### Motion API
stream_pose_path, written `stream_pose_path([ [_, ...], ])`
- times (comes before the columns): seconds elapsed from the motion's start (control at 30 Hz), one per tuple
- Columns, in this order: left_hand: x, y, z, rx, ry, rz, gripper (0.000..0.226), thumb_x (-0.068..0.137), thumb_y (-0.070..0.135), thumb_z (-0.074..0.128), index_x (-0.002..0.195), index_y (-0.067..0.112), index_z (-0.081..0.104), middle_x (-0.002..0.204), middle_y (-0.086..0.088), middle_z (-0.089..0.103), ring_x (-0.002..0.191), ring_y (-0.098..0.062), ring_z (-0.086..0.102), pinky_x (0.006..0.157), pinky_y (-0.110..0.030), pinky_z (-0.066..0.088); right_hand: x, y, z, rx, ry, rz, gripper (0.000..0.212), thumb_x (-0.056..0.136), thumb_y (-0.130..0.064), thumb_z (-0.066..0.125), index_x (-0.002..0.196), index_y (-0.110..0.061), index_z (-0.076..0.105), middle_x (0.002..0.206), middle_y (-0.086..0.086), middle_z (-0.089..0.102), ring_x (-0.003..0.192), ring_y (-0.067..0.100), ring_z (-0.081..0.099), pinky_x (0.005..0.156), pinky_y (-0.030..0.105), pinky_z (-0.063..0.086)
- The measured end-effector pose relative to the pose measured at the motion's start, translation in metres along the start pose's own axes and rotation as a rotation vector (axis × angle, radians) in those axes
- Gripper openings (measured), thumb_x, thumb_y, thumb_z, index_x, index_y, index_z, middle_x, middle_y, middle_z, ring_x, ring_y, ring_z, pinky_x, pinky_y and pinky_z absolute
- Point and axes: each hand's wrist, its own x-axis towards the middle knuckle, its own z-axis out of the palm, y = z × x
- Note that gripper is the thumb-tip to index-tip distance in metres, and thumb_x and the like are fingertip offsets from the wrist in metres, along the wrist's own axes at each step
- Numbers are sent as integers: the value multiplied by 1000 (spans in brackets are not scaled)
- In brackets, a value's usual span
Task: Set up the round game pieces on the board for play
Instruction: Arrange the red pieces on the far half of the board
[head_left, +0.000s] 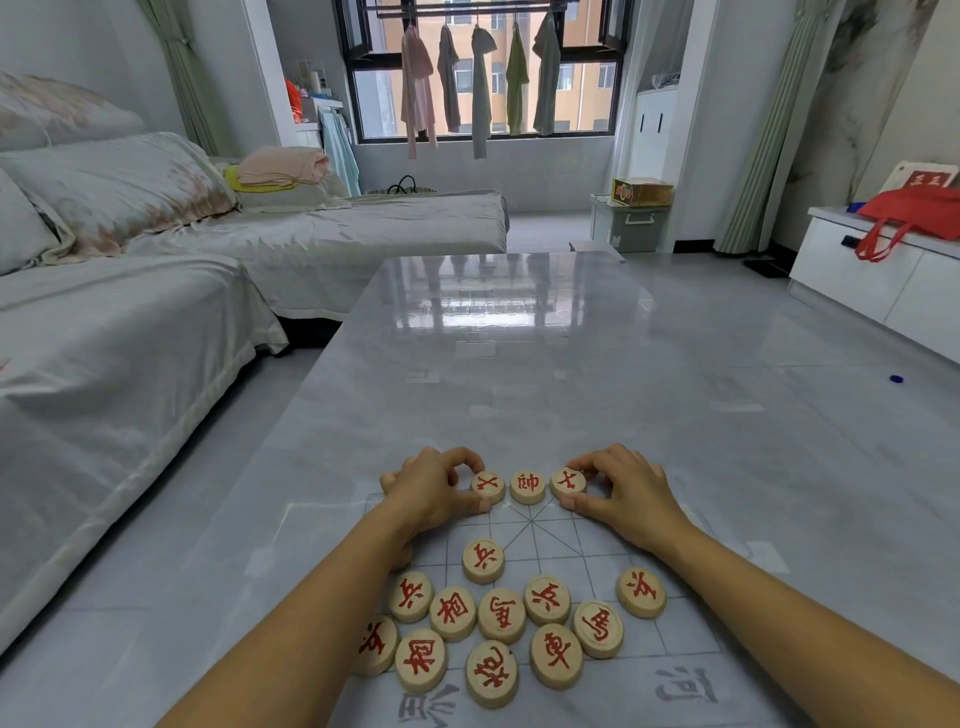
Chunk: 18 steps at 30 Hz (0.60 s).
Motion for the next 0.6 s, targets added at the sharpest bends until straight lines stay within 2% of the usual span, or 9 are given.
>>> stream_pose_path([
  [0.17, 0, 0, 0, 19, -12, 12, 31, 79, 43, 67, 107, 41, 53, 98, 4, 49, 97, -17, 46, 81, -33, 27, 1, 0, 1, 2, -15, -7, 44, 76, -50, 67, 117, -35, 58, 96, -9, 48, 96, 9, 43, 82, 29, 28],
  [0.6, 4, -4, 4, 37, -14, 19, 32, 78, 46, 67, 105, 45, 51, 99, 5, 46, 100, -17, 44, 84, -34, 27, 0, 1, 0, 0, -27, 4, 47, 77, -50, 66, 120, -35, 57, 97, -9, 48, 101, 13, 47, 83, 29, 28],
])
